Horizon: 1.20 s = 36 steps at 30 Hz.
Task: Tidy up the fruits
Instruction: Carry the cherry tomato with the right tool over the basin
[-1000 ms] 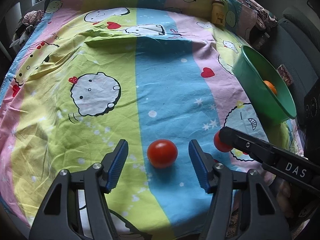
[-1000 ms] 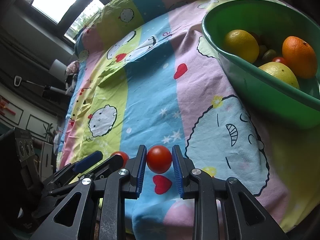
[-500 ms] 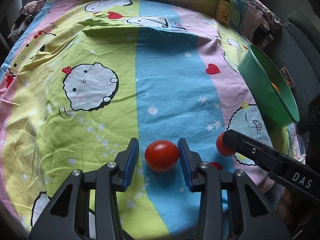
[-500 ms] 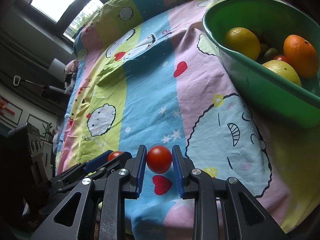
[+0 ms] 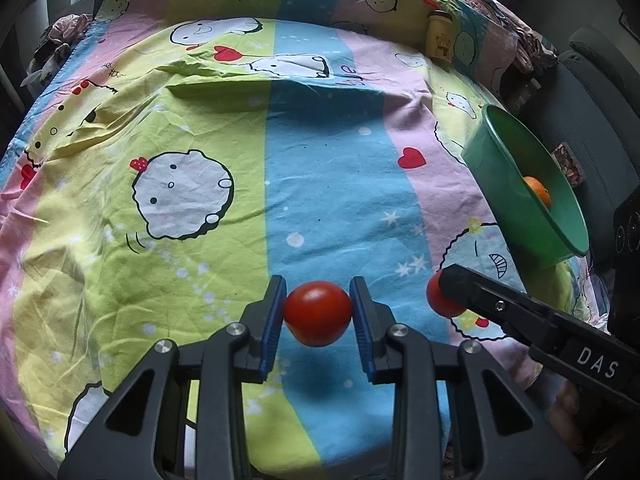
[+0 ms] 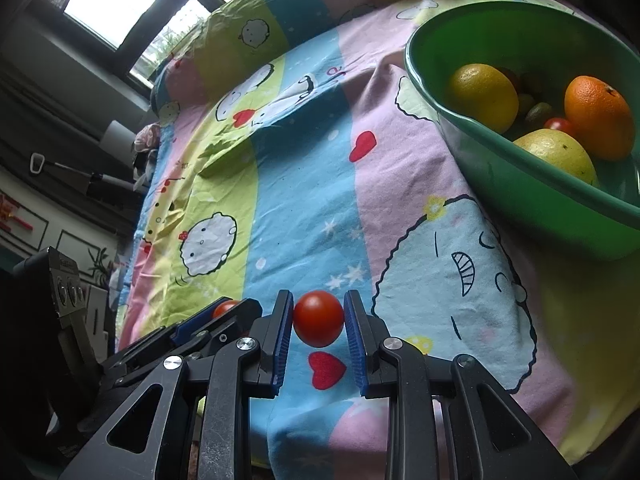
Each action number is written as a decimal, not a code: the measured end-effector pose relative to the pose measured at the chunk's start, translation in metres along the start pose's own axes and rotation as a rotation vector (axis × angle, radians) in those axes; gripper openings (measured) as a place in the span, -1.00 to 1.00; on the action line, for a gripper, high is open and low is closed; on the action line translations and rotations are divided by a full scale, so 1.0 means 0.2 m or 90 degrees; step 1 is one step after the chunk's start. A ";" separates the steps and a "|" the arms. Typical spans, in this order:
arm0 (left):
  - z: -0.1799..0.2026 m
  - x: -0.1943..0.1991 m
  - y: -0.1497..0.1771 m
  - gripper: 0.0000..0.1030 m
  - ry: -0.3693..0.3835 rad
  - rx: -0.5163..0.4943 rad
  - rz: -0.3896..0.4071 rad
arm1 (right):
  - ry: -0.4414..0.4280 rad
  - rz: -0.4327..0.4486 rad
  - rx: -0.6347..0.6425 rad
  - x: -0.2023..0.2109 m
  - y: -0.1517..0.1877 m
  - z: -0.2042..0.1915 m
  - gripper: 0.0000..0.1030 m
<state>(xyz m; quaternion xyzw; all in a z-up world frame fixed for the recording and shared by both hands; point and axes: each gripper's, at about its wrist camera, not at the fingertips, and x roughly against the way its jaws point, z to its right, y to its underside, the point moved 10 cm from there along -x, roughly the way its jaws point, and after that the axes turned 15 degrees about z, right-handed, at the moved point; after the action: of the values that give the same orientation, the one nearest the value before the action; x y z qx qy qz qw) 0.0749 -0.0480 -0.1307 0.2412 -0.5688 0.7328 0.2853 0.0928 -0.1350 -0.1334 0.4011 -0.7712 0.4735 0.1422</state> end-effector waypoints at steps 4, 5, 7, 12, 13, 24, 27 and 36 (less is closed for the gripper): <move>0.05 0.07 -0.12 -0.37 0.001 -0.010 0.040 | -0.010 0.019 0.003 0.05 -0.06 -0.03 -0.46; 0.06 0.09 -0.15 -0.37 0.003 -0.012 0.051 | -0.011 0.025 0.004 0.06 -0.08 -0.04 -0.46; 0.09 0.12 -0.21 -0.37 0.008 -0.020 0.071 | -0.012 0.040 0.006 0.09 -0.13 -0.05 -0.46; 0.18 0.18 -0.37 -0.37 0.020 -0.038 0.118 | -0.019 0.083 0.009 0.19 -0.29 -0.10 -0.46; 0.19 0.19 -0.40 -0.37 0.024 -0.037 0.125 | -0.020 0.094 0.008 0.21 -0.33 -0.10 -0.46; 0.42 0.21 -0.60 -0.37 0.061 -0.066 0.182 | 0.019 0.217 -0.022 0.38 -0.71 0.05 -0.46; 0.47 0.16 -0.60 -0.37 0.070 -0.076 0.180 | 0.031 0.226 -0.044 0.37 -0.71 0.16 -0.46; 0.71 0.02 -0.56 -0.37 0.121 -0.110 0.152 | 0.076 0.218 -0.119 0.35 -0.69 0.44 -0.46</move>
<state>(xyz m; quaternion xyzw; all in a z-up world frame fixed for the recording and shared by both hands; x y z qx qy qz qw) 0.1540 -0.1638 -0.0170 0.0760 -0.6244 0.7296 0.2685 0.1655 -0.2753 -0.0514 0.2205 -0.8589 0.4400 0.1420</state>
